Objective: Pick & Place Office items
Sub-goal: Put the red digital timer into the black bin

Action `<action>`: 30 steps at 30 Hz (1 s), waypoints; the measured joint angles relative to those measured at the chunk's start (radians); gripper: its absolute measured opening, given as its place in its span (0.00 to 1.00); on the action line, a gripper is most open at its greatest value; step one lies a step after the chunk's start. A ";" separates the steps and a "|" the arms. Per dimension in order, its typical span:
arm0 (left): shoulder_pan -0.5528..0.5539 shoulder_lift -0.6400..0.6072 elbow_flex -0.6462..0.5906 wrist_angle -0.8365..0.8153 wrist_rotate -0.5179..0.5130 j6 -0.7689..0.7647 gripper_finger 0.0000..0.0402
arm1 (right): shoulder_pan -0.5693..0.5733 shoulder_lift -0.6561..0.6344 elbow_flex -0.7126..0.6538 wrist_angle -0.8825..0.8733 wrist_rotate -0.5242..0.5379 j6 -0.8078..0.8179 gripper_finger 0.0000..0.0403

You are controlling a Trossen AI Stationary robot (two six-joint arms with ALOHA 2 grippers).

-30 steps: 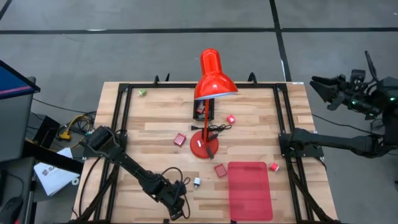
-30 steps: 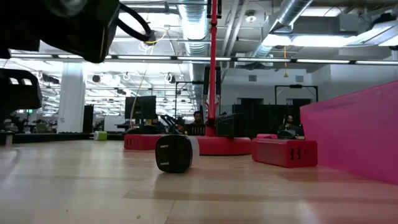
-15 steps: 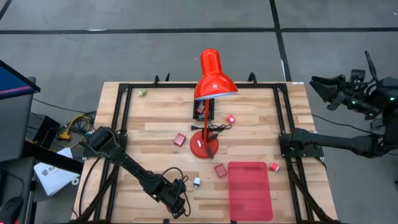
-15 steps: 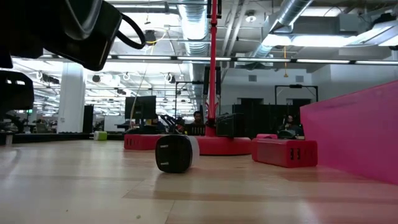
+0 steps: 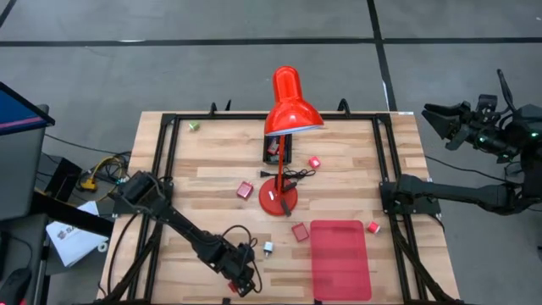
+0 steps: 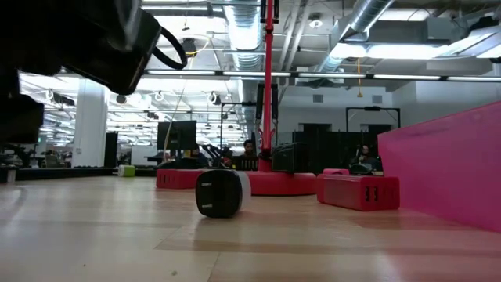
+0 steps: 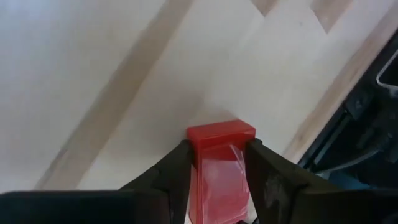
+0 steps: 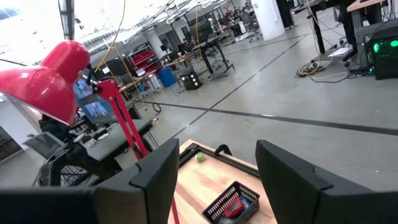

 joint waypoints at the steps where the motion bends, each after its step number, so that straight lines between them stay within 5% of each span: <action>1: 0.007 -0.002 0.000 -0.003 -0.001 0.000 0.32 | 0.000 0.000 0.000 0.000 0.000 0.000 0.51; 15: 0.121 -0.206 -0.012 -0.411 -0.339 -0.024 0.31 | 0.000 0.000 0.000 0.000 0.000 -0.002 0.51; 22: 0.245 -0.392 -0.148 -0.332 -0.507 -0.078 0.24 | 0.000 0.000 0.000 -0.008 0.000 0.000 0.51; 25: 0.295 -0.477 -0.230 -0.281 -0.514 -0.071 0.23 | 0.000 0.000 0.000 -0.009 -0.003 0.008 0.51; 30: 0.315 -0.586 -0.338 -0.203 -0.362 -0.003 0.24 | 0.000 0.000 0.000 -0.011 -0.003 0.019 0.51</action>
